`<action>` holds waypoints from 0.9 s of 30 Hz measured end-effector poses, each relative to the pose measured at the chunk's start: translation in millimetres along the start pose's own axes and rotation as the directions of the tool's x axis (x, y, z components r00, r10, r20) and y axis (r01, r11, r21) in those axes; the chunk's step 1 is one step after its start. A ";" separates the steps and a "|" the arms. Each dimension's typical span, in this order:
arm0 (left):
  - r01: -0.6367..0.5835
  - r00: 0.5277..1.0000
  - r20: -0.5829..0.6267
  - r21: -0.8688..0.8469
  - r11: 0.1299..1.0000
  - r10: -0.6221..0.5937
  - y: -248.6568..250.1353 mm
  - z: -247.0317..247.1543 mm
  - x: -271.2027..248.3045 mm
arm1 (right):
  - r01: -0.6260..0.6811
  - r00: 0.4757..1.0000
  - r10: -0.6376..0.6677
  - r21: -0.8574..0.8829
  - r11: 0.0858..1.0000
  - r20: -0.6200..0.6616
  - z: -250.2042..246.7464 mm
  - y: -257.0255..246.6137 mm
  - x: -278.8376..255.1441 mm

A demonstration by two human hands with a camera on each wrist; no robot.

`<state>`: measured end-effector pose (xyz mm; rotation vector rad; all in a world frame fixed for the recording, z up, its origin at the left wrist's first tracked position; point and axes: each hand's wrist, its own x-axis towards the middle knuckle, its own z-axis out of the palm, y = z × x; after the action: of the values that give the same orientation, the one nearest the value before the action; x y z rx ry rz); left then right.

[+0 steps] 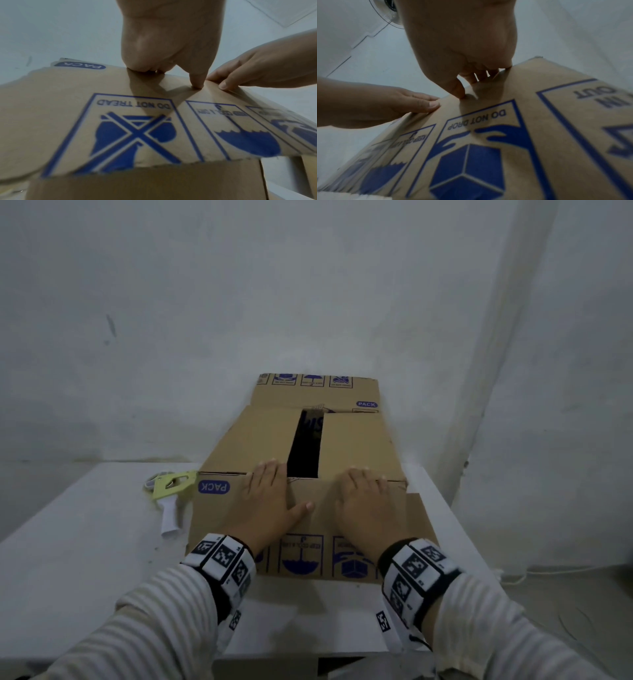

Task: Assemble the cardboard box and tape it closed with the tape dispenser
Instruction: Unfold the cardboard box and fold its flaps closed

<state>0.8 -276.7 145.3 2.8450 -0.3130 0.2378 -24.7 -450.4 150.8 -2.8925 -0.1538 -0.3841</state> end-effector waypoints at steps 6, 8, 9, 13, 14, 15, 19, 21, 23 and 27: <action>-0.100 0.995 0.025 -0.009 0.995 0.100 -47.5 -20.2 -0.6 | 0.094 0.992 -0.089 -0.063 0.994 0.085 6.3 -32.6 -6.0; -0.096 0.995 0.037 -0.022 0.995 0.097 -66.6 -27.0 -1.5 | 0.124 0.986 -0.112 -0.094 0.988 0.123 9.4 -45.4 -5.8; -0.105 0.993 0.039 -0.045 0.993 0.107 -75.1 -30.5 -2.3 | 0.138 0.981 -0.121 -0.114 0.984 0.151 11.2 -52.0 -5.9; -0.157 0.986 0.029 -0.155 0.975 0.163 -99.0 -42.9 -7.8 | 0.257 0.944 -0.192 -0.233 0.938 0.267 19.3 -76.2 -14.7; -0.165 0.984 0.041 -0.140 0.976 0.172 -104.7 -44.8 -9.5 | 0.295 0.932 -0.217 -0.264 0.918 0.289 22.8 -80.4 -17.9; -0.183 0.980 0.052 -0.113 0.977 0.190 -110.9 -45.7 -10.9 | 0.327 0.922 -0.234 -0.297 0.897 0.309 26.6 -83.9 -21.0; -0.264 0.956 0.118 -0.041 0.964 0.267 -129.2 -47.6 -9.7 | 0.357 0.915 -0.232 -0.394 0.847 0.329 37.4 -90.6 -28.8; -0.259 0.951 0.149 -0.091 0.962 0.270 -129.8 -52.6 -7.3 | 0.347 0.921 -0.226 -0.403 0.847 0.318 37.6 -91.3 -30.9; -0.232 0.953 0.154 -0.176 0.957 0.259 -127.5 -58.0 -6.5 | 0.359 0.919 -0.245 -0.400 0.843 0.308 36.1 -91.9 -33.0; -0.141 0.975 0.116 -0.335 0.931 0.189 -130.3 -64.6 -4.1 | 0.425 0.881 -0.300 -0.335 0.841 0.366 19.7 -99.5 -35.1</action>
<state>18.8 -135.2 173.8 2.5133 -0.5686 0.0048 -66.7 -351.9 142.9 -3.3173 -0.7821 -0.0239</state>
